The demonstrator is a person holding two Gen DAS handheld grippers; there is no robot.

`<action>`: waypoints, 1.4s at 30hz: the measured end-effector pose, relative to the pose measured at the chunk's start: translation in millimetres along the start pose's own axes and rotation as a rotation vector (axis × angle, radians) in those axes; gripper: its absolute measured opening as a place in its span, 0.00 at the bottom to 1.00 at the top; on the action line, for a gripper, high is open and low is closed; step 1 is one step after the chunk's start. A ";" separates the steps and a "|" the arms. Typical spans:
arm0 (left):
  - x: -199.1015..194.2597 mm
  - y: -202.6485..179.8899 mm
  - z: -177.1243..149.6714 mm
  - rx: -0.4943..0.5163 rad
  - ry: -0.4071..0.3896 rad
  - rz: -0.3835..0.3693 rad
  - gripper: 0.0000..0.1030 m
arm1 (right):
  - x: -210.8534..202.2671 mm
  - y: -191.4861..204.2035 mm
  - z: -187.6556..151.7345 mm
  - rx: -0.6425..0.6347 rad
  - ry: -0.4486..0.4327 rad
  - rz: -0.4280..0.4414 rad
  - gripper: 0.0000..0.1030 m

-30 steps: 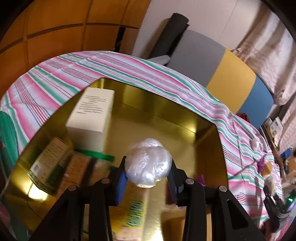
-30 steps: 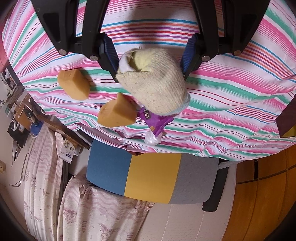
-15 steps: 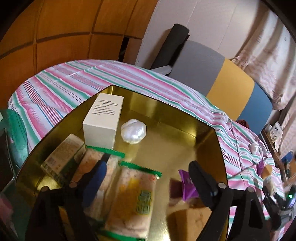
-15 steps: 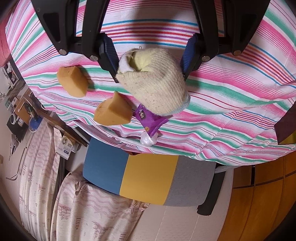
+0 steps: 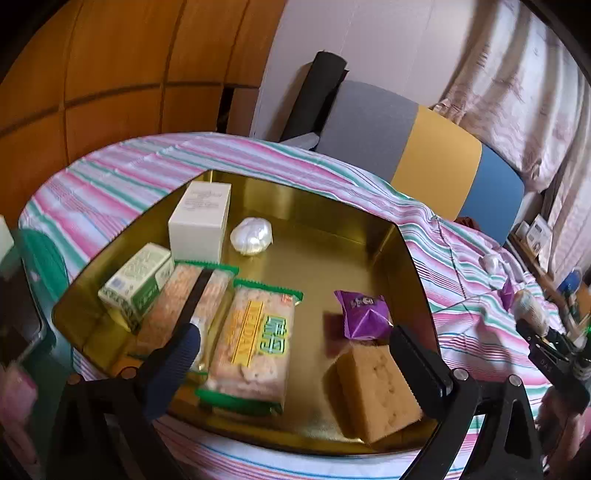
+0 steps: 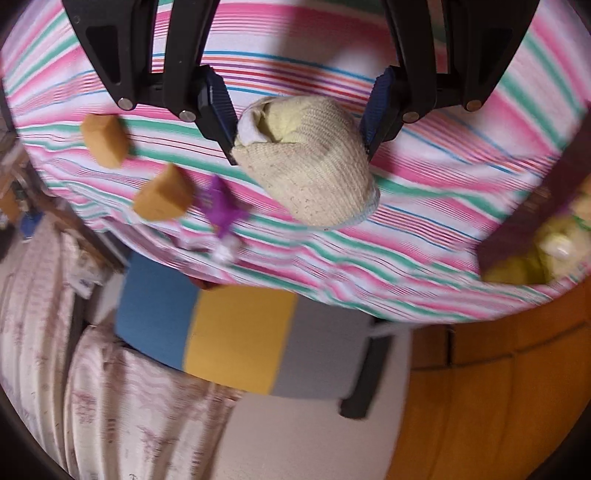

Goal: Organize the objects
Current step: 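Lower the cloth bundle into the tray and open the right gripper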

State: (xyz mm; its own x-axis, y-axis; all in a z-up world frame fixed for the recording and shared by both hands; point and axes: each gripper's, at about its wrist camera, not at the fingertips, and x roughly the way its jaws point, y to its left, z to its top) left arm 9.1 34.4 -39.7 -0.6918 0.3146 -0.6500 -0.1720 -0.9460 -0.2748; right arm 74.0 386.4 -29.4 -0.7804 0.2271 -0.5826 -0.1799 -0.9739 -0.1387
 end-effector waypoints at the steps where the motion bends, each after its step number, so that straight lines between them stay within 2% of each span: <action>1: -1.4 1.1 -0.4 -0.009 0.000 -0.003 1.00 | -4.4 11.8 4.9 -0.010 -0.011 0.037 0.60; 6: -9.7 4.1 -1.6 -0.011 -0.004 0.027 1.00 | -21.1 80.8 33.8 -0.073 -0.054 0.244 0.60; 11: -15.8 12.6 -4.2 -0.035 -0.002 0.041 1.00 | -16.1 144.8 61.1 -0.129 -0.011 0.394 0.60; 15: -20.6 18.2 -5.3 -0.041 -0.007 0.062 1.00 | 0.6 188.5 75.4 -0.173 0.060 0.443 0.60; 19: -23.3 23.8 -5.7 -0.038 -0.013 0.082 1.00 | 21.4 227.7 80.1 -0.254 0.135 0.448 0.60; 23: -25.7 34.3 -3.8 -0.063 -0.020 0.104 1.00 | 40.3 253.9 79.2 -0.257 0.213 0.449 0.60; 26: -26.4 42.7 -2.0 -0.088 -0.022 0.120 1.00 | 55.0 262.4 79.2 -0.241 0.270 0.438 0.61; 28: -26.9 46.4 -1.4 -0.103 -0.025 0.123 1.00 | 58.0 264.5 81.1 -0.216 0.274 0.412 0.61; 32: -28.8 48.7 -3.4 -0.117 -0.039 0.122 1.00 | 50.6 254.5 83.7 -0.144 0.243 0.479 0.66; 38: -28.5 40.3 -6.0 -0.093 -0.040 0.112 1.00 | 35.0 237.5 81.3 -0.164 0.214 0.457 0.66; 42: -33.3 33.0 -6.0 -0.080 -0.055 0.098 1.00 | 18.8 218.4 78.8 -0.166 0.149 0.427 0.66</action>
State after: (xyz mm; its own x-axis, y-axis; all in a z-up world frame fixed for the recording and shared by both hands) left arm 30.6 -6.8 -31.3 -0.7401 0.2144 -0.6374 -0.0472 -0.9620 -0.2688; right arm -27.2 177.6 -7.6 -0.6671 -0.1828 -0.7222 0.2454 -0.9692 0.0186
